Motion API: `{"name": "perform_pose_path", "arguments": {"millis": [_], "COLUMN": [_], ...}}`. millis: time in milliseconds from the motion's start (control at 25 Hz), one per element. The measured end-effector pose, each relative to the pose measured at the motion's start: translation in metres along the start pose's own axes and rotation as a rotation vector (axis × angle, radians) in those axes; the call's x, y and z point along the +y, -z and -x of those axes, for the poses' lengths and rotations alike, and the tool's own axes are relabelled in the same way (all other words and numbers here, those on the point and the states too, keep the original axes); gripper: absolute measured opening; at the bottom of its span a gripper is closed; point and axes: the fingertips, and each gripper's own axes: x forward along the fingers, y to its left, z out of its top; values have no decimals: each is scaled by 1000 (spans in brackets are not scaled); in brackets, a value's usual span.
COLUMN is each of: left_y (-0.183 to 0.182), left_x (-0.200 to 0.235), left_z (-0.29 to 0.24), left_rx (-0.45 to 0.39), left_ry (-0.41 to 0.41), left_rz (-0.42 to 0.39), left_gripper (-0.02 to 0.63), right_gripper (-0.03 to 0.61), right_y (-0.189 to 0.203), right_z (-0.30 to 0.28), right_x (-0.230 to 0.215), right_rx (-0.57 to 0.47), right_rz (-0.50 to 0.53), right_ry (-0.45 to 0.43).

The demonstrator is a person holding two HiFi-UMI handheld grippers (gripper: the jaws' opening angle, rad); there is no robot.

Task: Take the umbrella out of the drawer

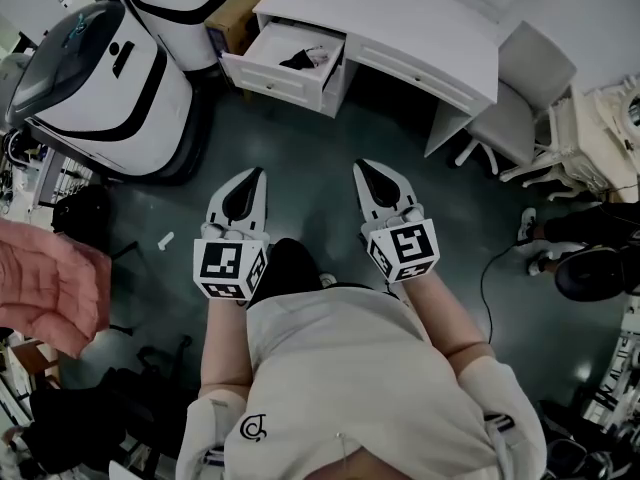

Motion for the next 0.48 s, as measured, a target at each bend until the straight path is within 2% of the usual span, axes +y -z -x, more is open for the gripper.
{"name": "perform_pose_path", "arguments": {"millis": [120,280,480], "left_y": [-1,2,-3], "left_x": [18,47,101], "left_z": [-12,-39,-90], "left_rx": [-6,-3,2], "left_ry": [-11,3,62], "left_rz": [37,29,-3], "left_gripper": [14,14,14], "right_gripper": [5,6,6], "right_y": [2,5,6], "right_z": [-16,-53,-122], "right_x": [-3,-9,-17], "right_rx": [11,15,14], "right_rz": [2,6,8], "right_ry": [-3,4,47]}}
